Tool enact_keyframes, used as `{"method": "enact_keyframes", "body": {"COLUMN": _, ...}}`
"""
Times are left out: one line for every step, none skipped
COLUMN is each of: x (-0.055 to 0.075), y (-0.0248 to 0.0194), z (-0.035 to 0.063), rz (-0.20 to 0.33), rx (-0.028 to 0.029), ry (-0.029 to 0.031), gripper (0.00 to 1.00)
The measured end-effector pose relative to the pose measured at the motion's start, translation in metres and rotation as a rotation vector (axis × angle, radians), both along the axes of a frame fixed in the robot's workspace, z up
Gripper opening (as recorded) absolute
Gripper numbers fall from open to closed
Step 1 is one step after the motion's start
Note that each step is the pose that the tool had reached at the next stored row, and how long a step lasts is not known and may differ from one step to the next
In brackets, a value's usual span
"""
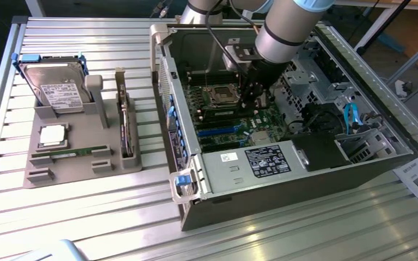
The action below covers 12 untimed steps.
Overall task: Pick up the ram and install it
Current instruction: 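Insert the ram into the slot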
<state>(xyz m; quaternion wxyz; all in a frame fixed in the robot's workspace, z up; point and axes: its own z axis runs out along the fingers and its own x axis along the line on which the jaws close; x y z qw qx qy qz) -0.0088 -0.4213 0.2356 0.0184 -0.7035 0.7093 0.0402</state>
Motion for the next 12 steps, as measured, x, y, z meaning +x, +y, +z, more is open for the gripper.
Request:
{"method": "enact_keyframes", "body": {"x": 0.000, "y": 0.0000, "z": 0.0013, "rz": 0.000, "rx": 0.0001, "ry": -0.0001, "gripper": 0.12}}
{"method": "enact_keyframes", "body": {"x": 0.000, "y": 0.0000, "z": 0.0025, "rz": 0.000, "rx": 0.0001, "ry": 0.0000, "gripper": 0.12}}
{"method": "enact_keyframes", "body": {"x": 0.000, "y": 0.0000, "z": 0.0037, "rz": 0.000, "rx": 0.0001, "ry": 0.0000, "gripper": 0.12}}
{"method": "enact_keyframes", "body": {"x": 0.000, "y": 0.0000, "z": 0.0099, "rz": 0.000, "rx": 0.0001, "ry": 0.0000, "gripper": 0.12}}
{"method": "enact_keyframes", "body": {"x": 0.000, "y": 0.0000, "z": 0.0105, "rz": 0.000, "rx": 0.0003, "ry": -0.0001, "gripper": 0.12}}
{"method": "enact_keyframes", "body": {"x": 0.000, "y": 0.0000, "z": 0.0105, "rz": 0.000, "rx": 0.0004, "ry": -0.0001, "gripper": 0.12}}
{"method": "enact_keyframes", "body": {"x": 0.000, "y": 0.0000, "z": 0.0105, "rz": 0.000, "rx": 0.0004, "ry": -0.0001, "gripper": 0.12}}
{"method": "enact_keyframes", "body": {"x": 0.000, "y": 0.0000, "z": 0.0106, "rz": 0.000, "rx": 0.0001, "ry": 0.0000, "gripper": 0.12}}
{"method": "enact_keyframes", "body": {"x": 0.000, "y": 0.0000, "z": 0.0106, "rz": 0.000, "rx": 0.0001, "ry": 0.0000, "gripper": 0.12}}
{"method": "enact_keyframes", "body": {"x": 0.000, "y": 0.0000, "z": 0.0108, "rz": 0.001, "rx": 0.0001, "ry": 0.0000, "gripper": 0.12}}
{"method": "enact_keyframes", "body": {"x": 0.000, "y": -0.0001, "z": 0.0115, "rz": 0.002, "rx": -0.0005, "ry": 0.0002, "gripper": 0.12}}
{"method": "enact_keyframes", "body": {"x": 0.000, "y": 0.0000, "z": 0.0120, "rz": 0.003, "rx": -0.0001, "ry": 0.0000, "gripper": 0.12}}
